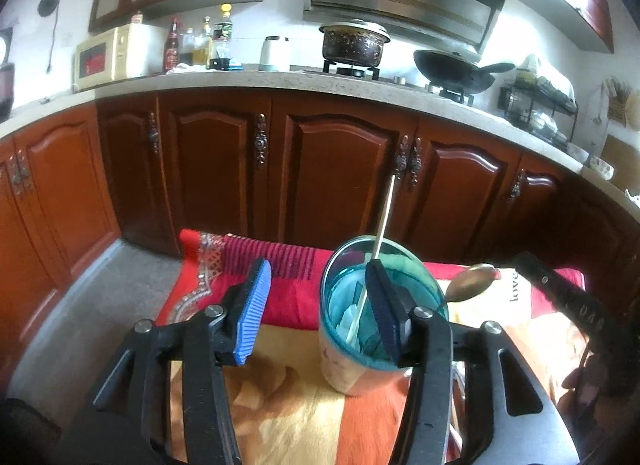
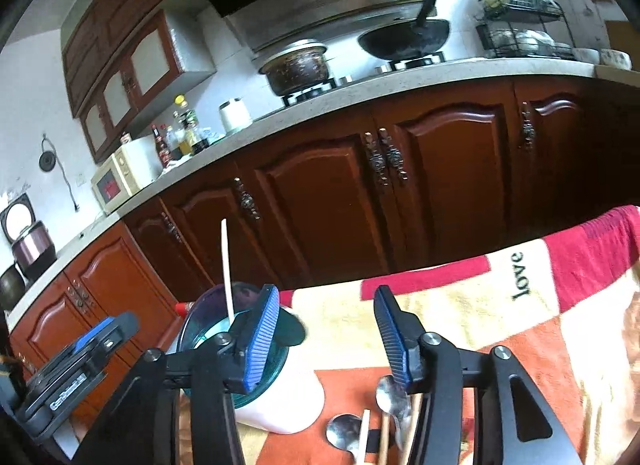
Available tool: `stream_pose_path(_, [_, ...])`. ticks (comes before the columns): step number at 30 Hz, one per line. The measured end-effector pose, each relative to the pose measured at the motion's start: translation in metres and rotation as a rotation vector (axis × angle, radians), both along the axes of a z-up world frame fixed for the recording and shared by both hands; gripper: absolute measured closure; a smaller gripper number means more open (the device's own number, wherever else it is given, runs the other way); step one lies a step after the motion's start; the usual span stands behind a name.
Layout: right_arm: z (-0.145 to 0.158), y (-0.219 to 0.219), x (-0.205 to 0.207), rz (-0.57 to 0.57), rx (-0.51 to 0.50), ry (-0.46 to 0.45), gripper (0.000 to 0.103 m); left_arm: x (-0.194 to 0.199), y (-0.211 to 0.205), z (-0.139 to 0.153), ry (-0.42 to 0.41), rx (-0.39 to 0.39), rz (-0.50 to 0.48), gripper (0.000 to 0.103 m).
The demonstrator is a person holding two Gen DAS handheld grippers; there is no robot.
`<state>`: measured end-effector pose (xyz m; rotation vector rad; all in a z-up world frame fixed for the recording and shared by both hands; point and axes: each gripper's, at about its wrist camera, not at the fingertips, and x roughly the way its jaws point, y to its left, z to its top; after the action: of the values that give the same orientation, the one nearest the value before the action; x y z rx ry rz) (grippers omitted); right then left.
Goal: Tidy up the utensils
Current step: 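Move both tools back down to the remaining utensils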
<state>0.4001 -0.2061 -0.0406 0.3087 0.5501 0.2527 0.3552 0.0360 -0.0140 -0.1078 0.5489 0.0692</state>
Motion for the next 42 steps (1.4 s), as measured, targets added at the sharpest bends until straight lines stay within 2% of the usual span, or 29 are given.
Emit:
stream_pose_path(3, [0.003, -0.017, -0.008, -0.038, 0.001, 0.006, 0.046, -0.019, -0.002, 0.006, 0.001, -0.006, 0.024, 0.050])
stream_pose_path(10, [-0.003, -0.056, -0.041, -0.102, -0.031, 0.051, 0.046, -0.071, -0.028, 0.008, 0.019, -0.014, 0.003, 0.047])
stream_pose_path(14, [-0.016, -0.074, -0.064, -0.099, -0.051, 0.084, 0.046, -0.090, -0.047, 0.001, 0.060, -0.014, -0.033, 0.047])
stream_pose_path(19, [-0.028, -0.097, -0.083, -0.073, -0.028, 0.138, 0.046, -0.105, -0.064, -0.009, 0.103, -0.035, -0.061, 0.047])
stream_pose_path(22, [-0.037, -0.118, -0.097, -0.077, 0.017, 0.180, 0.046, -0.110, -0.070, -0.015, 0.128, -0.056, -0.075, 0.047])
stream_pose_path(24, [-0.043, -0.129, -0.104, -0.091, 0.034, 0.199, 0.051, -0.111, -0.075, -0.022, 0.152, -0.062, -0.085, 0.047])
stream_pose_path(30, [-0.060, -0.143, -0.107, -0.081, 0.078, 0.261, 0.058, -0.108, -0.090, -0.033, 0.195, -0.047, -0.126, 0.047])
stream_pose_path(35, [-0.074, -0.131, -0.094, -0.014, 0.110, 0.322, 0.066, -0.099, -0.092, -0.043, 0.227, -0.046, -0.138, 0.047])
stream_pose_path(42, [-0.084, -0.100, -0.066, 0.098, 0.114, 0.381, 0.066, -0.081, -0.092, -0.061, 0.267, -0.059, -0.154, 0.047])
